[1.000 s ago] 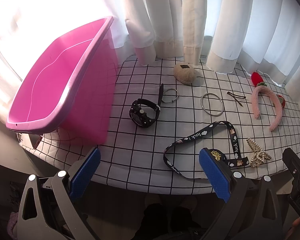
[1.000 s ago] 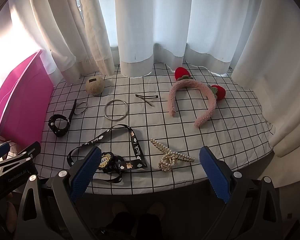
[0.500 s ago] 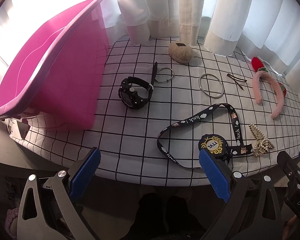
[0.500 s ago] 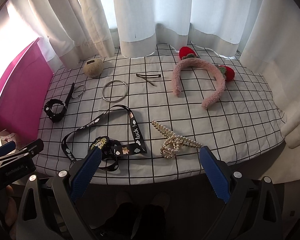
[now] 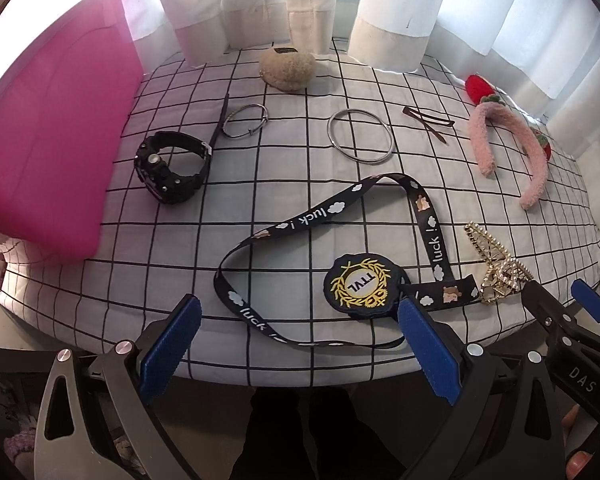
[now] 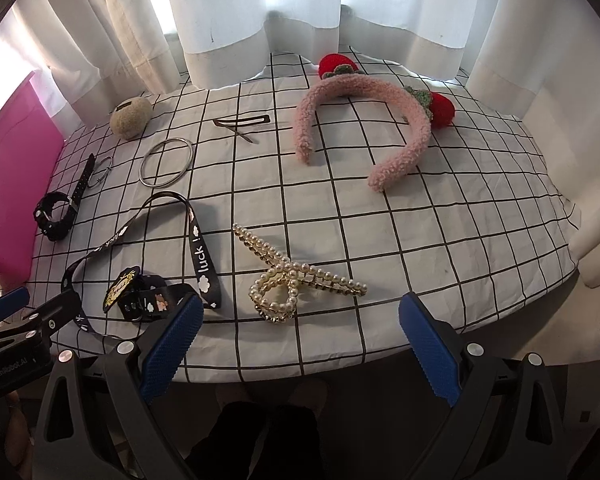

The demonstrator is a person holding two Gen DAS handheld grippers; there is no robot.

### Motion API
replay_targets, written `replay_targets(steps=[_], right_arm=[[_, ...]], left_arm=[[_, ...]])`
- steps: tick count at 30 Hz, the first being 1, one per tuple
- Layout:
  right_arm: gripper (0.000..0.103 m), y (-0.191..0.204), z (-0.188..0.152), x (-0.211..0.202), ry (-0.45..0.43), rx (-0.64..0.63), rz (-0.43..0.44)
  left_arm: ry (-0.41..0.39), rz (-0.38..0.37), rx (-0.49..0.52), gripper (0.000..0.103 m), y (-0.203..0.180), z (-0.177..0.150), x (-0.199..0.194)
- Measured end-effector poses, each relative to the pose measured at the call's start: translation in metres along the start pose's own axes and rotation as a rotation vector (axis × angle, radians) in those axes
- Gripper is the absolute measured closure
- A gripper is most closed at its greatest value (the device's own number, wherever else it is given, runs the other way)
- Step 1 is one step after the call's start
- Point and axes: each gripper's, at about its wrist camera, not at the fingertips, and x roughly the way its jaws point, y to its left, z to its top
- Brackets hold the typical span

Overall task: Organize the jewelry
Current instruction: 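Move both tools toward the black lanyard and pearl hair clip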

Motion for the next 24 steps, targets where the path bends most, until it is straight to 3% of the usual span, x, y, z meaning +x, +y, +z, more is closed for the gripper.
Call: replay_targets(steps=[5, 9, 17, 24], right_arm=[[0.009, -0.003, 0.006, 0.025, 0.024, -0.057, -0.01], [0.009, 0.0, 0.011, 0.031, 0.012, -0.156, -0.038], [0.009, 0.011, 0.016, 0.057, 0.088, -0.382, -0.011], [0.009, 0.006, 0.018, 0.075, 0.112, -0.412, 0.026]], left_arm=[[0.026, -0.012, -0.013, 0.006, -0.014, -0.002, 0.019], [0.05, -0.015, -0.038, 0.006, -0.018, -0.005, 0.029], [0.061, -0.006, -0.089, 0.006, -0.018, -0.004, 0.043], [0.066, 0.001, -0.114, 0.006, -0.023, -0.005, 0.056]])
